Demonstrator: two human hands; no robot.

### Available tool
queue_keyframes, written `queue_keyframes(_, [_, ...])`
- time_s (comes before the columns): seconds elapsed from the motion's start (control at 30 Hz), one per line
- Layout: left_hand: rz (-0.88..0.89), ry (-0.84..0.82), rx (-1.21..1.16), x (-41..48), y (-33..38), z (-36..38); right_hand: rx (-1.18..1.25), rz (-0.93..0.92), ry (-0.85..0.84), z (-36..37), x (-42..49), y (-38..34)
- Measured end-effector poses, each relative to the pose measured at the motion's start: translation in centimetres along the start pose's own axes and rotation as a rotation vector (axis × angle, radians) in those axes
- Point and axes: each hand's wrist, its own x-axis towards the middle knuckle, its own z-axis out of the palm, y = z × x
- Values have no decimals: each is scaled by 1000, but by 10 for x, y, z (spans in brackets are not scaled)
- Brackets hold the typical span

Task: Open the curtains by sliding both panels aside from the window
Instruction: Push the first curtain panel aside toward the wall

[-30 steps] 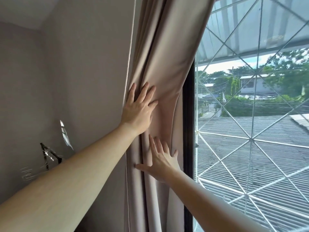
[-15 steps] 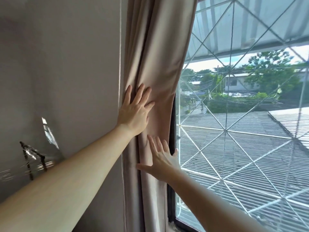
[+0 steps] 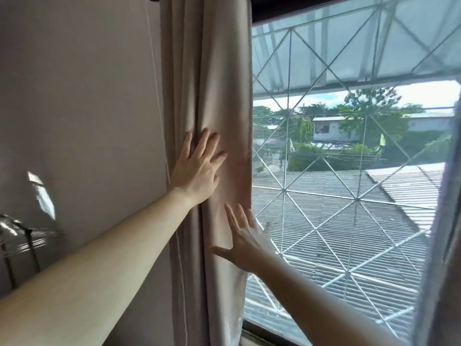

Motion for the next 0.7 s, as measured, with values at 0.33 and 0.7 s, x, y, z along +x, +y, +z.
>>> queue_keyframes(0.33, [33,14,-77,14,79,-57,-93,67,-18,-49,-77,67])
queue_keyframes(0.7, [68,-6,-151,21,151,-98,-127,122,-13,-83,-149,115])
